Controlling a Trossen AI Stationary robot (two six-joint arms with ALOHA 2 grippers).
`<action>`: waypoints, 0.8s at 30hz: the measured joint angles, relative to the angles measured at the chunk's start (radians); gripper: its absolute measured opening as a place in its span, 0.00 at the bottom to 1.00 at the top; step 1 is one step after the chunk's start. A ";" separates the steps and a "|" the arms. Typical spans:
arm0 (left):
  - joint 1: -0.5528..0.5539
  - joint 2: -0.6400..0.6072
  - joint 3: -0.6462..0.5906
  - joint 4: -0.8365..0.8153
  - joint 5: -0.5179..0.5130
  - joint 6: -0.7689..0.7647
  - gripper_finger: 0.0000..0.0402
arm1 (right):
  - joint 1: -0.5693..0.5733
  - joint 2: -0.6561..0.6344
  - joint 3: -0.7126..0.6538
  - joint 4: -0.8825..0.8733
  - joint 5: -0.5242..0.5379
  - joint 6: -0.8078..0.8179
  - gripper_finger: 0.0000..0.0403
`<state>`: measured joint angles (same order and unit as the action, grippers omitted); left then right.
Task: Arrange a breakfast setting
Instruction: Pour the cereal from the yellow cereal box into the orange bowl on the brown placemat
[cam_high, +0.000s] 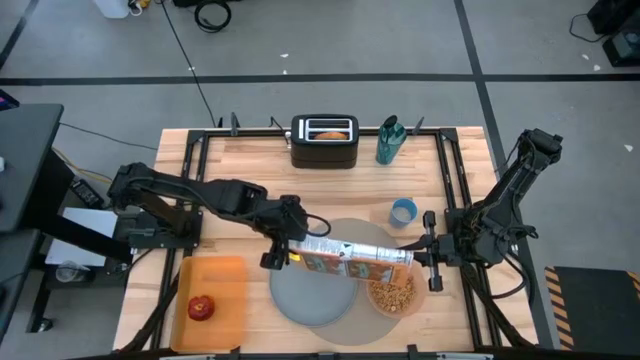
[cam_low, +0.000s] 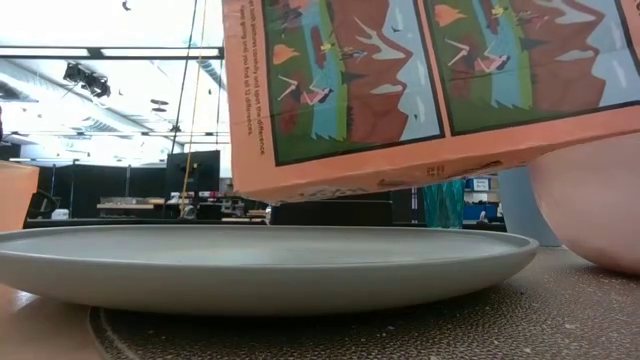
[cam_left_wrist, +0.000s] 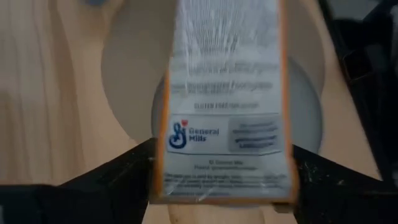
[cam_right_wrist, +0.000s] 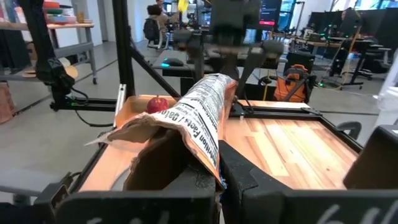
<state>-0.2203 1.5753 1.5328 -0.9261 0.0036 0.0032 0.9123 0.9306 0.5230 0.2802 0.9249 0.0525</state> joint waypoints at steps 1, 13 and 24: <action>-0.004 0.000 0.024 -0.001 0.000 0.004 0.78 | 0.000 0.000 0.000 0.000 -0.003 0.001 0.02; 0.018 0.074 0.204 0.166 -0.046 0.018 0.79 | 0.000 0.000 0.000 -0.004 0.010 0.008 0.02; 0.055 0.353 0.527 0.036 0.107 0.079 0.79 | -0.004 0.000 0.000 -0.009 0.015 0.007 0.02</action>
<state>-0.1657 1.9287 2.0596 -0.8898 0.1108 0.0822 0.9081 0.9306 0.5228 0.2713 0.9399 0.0597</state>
